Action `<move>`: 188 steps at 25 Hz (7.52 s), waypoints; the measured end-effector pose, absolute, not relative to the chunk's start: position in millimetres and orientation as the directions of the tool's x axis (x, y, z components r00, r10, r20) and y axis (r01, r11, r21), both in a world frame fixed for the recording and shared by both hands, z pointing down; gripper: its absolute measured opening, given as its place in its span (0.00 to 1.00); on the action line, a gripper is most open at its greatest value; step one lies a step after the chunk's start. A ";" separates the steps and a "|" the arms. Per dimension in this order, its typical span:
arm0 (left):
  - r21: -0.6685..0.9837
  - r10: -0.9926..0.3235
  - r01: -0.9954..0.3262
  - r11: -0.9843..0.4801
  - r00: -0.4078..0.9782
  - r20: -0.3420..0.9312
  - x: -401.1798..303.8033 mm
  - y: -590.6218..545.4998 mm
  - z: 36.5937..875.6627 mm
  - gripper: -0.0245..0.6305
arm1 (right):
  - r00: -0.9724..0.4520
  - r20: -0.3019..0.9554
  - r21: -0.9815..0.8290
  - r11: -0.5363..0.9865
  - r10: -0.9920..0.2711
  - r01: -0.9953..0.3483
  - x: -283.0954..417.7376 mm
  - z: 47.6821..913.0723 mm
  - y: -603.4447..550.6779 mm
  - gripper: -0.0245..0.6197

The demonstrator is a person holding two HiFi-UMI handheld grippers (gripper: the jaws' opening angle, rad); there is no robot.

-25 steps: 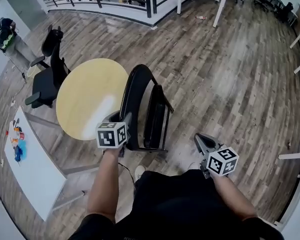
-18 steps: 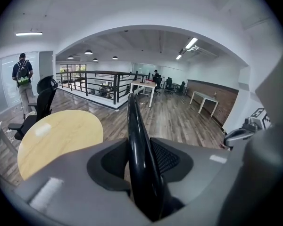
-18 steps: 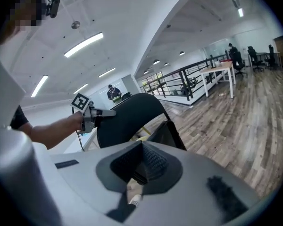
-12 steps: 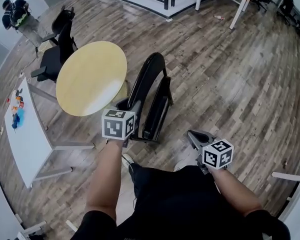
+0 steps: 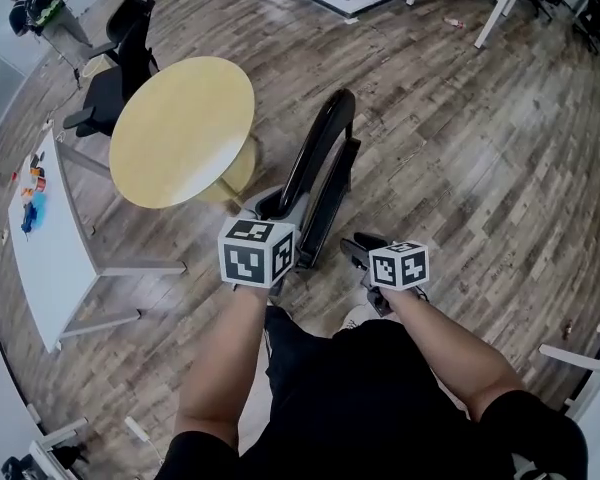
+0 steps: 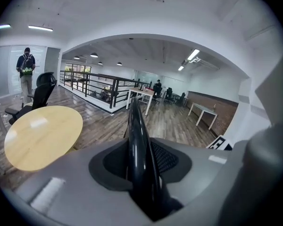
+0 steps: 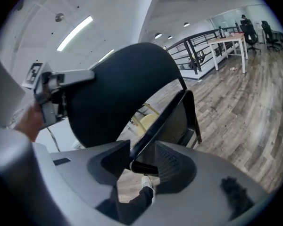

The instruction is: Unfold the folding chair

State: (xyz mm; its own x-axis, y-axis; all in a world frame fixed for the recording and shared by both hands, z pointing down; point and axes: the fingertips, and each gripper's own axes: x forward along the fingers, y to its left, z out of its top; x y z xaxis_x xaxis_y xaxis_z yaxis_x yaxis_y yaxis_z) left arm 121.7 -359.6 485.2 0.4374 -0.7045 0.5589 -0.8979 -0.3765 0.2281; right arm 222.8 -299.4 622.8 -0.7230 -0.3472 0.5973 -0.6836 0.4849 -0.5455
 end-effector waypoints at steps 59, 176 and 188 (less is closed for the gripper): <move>0.247 -0.718 -0.921 -0.302 0.391 0.576 67.8 -376.4 524.4 0.23 | -0.529 0.751 -0.588 -0.035 -0.396 -0.808 291.9 753.4 -315.0 0.35; 0.415 -0.664 -0.830 -0.373 0.551 0.505 118.3 -364.7 685.6 0.22 | -0.357 0.829 -0.480 -0.219 -0.431 -0.850 533.2 902.0 -122.9 0.05; 0.326 -0.621 -0.814 -0.480 0.578 0.529 108.1 -356.8 667.1 0.35 | -0.302 0.609 -0.572 -0.141 -0.734 -0.808 457.1 726.6 -110.3 0.05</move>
State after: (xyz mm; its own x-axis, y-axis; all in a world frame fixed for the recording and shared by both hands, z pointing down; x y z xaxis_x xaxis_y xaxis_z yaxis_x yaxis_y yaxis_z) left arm 108.1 -356.8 667.1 0.5780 -0.6210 0.5294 -0.8144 -0.4802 0.3259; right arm 457.1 -110.3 726.6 -0.3021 -0.7337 0.6086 -0.8083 -0.1412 -0.5715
